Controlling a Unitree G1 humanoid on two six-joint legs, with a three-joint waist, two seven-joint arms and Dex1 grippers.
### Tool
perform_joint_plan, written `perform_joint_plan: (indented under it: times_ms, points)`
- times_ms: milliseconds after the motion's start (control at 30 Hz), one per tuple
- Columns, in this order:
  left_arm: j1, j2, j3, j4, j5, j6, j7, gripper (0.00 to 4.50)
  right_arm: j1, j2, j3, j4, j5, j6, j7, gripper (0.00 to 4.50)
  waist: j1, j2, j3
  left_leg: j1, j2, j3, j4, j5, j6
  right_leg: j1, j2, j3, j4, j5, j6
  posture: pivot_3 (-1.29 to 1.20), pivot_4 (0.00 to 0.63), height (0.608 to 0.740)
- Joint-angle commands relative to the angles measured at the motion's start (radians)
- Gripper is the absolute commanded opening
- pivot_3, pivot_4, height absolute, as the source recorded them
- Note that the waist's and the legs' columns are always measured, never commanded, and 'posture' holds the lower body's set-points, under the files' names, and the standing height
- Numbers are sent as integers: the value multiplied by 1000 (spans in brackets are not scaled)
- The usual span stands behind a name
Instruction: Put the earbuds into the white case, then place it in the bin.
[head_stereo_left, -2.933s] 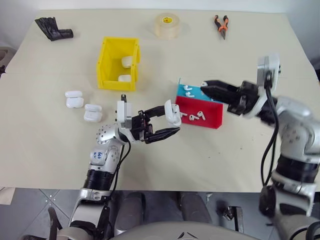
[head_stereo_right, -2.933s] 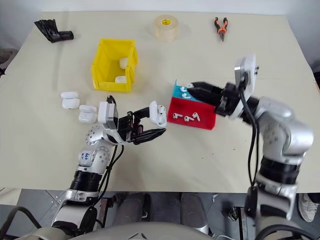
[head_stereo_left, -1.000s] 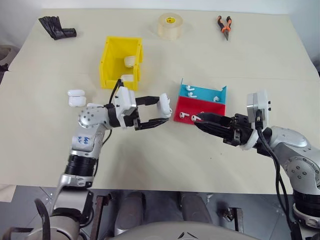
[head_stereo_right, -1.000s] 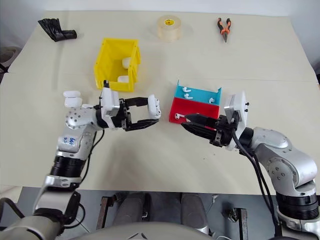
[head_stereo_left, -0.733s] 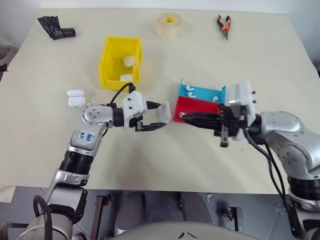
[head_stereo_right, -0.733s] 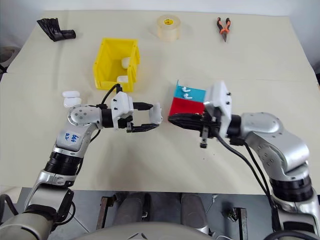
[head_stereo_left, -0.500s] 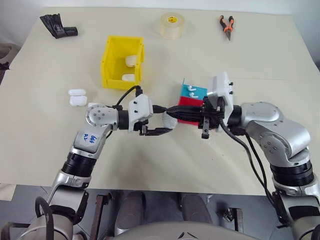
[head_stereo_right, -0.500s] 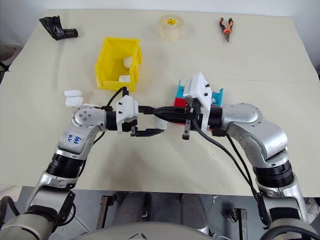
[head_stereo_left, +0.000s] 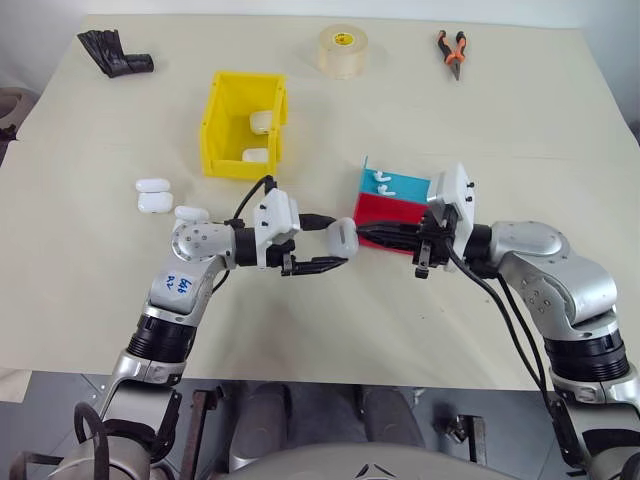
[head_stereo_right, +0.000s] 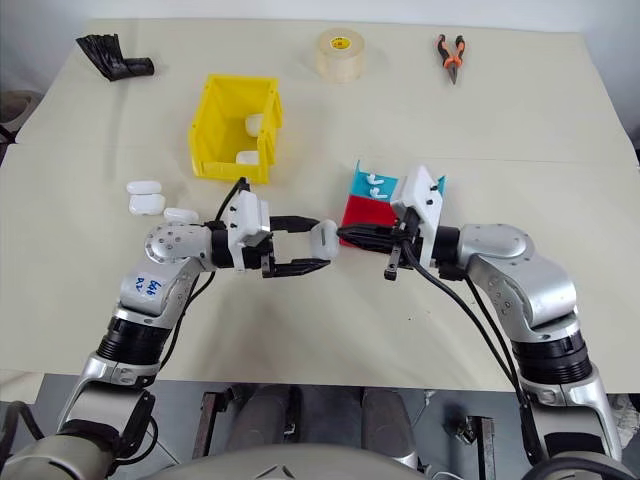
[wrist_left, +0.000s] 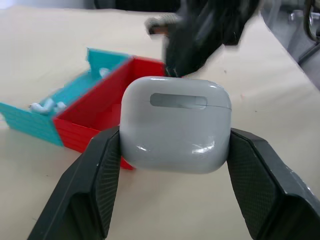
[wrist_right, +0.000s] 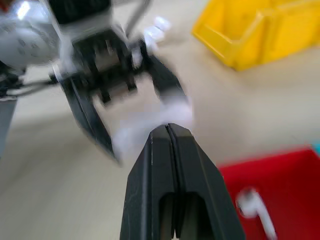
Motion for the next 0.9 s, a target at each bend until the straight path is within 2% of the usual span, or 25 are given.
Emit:
perform_joint_plan:
  times_ms: [33,133,200,333,500,533,733,900]
  points:
    - [10,-15,63,-75,-77,29,42,2782,53,-5,-83,-36,23,-50,6,9,0,0,0,0,0,0,0,0,0,0,0,0,0,0,0,0,150,740]
    - [58,-37,138,-126,-82,58,176,2782,151,11,-206,-61,23,-159,-4,585,1,0,0,0,0,1,0,0,0,0,0,1,0,0,0,0,150,740]
    - [80,-49,171,-152,-84,74,244,2782,190,22,-256,-76,14,-212,-19,1233,-1,0,0,1,0,0,-2,0,0,0,0,1,0,0,0,0,150,740]
    - [115,-66,256,-186,-20,148,483,2782,245,13,-313,-92,-19,-279,-45,2589,0,0,0,1,0,1,-2,0,0,0,0,1,1,0,0,0,150,740]
    - [60,-71,309,-131,19,115,615,2782,270,18,-344,-92,-25,-303,-82,4305,2,0,0,2,0,1,-1,1,-1,0,0,1,2,0,0,0,150,740]
    - [26,-70,313,-82,40,83,637,2782,269,18,-342,-91,-30,-309,-84,4483,3,0,0,2,0,1,-1,1,-1,0,0,1,2,0,0,0,150,740]
    - [-197,-57,278,271,210,-5,811,2782,254,29,-326,-76,-35,-338,-91,4483,24,-1,0,2,-2,3,-1,1,-2,1,0,0,0,0,0,0,150,740]
    - [-354,-71,265,540,217,-100,780,2782,246,42,-309,-76,-35,-353,-95,4483,24,-1,0,1,-2,6,-1,1,-2,1,0,-2,0,0,0,0,150,740]
